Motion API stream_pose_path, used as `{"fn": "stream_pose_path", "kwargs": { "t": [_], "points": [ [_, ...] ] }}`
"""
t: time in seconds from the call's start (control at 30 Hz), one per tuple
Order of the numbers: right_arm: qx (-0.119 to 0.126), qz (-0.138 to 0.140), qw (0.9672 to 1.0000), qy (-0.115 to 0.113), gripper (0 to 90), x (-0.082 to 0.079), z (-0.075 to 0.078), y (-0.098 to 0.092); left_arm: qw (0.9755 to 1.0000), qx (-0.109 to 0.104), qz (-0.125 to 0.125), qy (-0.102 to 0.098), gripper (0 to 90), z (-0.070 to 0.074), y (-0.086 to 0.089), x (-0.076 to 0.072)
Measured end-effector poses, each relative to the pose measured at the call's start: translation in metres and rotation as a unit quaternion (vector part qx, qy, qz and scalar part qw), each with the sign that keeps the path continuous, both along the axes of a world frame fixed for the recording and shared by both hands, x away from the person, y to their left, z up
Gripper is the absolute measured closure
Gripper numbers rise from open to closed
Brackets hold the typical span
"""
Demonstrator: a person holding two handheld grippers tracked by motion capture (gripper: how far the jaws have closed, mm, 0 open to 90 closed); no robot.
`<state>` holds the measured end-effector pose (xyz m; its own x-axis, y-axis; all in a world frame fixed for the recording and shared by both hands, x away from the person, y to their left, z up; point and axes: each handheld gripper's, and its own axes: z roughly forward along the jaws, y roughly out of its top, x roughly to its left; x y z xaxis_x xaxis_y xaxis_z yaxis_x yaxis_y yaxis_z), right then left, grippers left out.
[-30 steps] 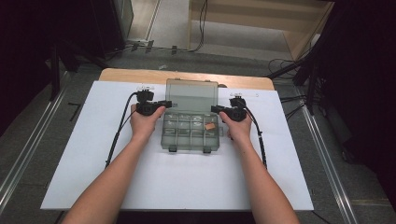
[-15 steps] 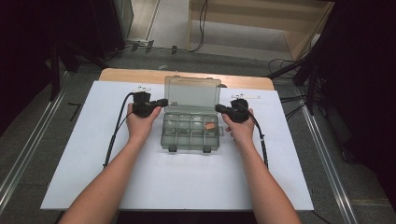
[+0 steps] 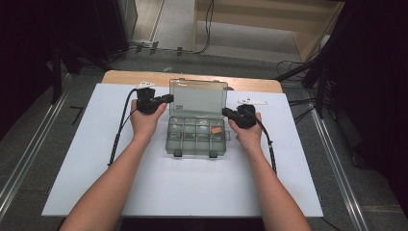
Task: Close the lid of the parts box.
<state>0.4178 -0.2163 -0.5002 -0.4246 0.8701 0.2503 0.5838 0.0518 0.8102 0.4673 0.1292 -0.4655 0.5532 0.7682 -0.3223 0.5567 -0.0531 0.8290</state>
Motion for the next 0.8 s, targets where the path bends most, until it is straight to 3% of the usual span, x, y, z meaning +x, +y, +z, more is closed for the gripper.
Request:
{"fn": "stream_pose_path", "kwargs": {
  "t": [0.13,0.2,0.3,0.43,0.5,0.8],
  "points": [
    [0.004,-0.006,0.9999,0.009,81.4,0.001,0.001,0.001,0.9999,0.004,0.001,-0.011,83.3,0.000,0.000,-0.003],
    [0.005,-0.014,0.9998,0.016,73.4,0.002,0.002,0.000,0.9998,0.008,-0.001,-0.019,83.6,0.000,0.001,-0.004],
    [0.025,-0.012,0.9995,0.014,70.4,0.003,0.004,-0.003,0.9997,0.007,-0.002,-0.023,83.7,-0.001,0.001,-0.006],
    [0.044,-0.016,0.9989,-0.002,70.5,0.006,0.018,-0.004,0.9995,0.006,-0.002,-0.030,83.9,-0.002,0.001,-0.007],
    [0.040,-0.017,0.9991,-0.005,71.2,0.009,0.025,-0.004,0.9994,0.005,-0.001,-0.034,83.9,-0.003,0.001,-0.008],
    [0.037,-0.033,0.9987,0.006,76.3,0.019,0.037,-0.003,0.9989,0.006,-0.005,-0.046,84.1,-0.004,0.002,-0.010]
  ]
}}
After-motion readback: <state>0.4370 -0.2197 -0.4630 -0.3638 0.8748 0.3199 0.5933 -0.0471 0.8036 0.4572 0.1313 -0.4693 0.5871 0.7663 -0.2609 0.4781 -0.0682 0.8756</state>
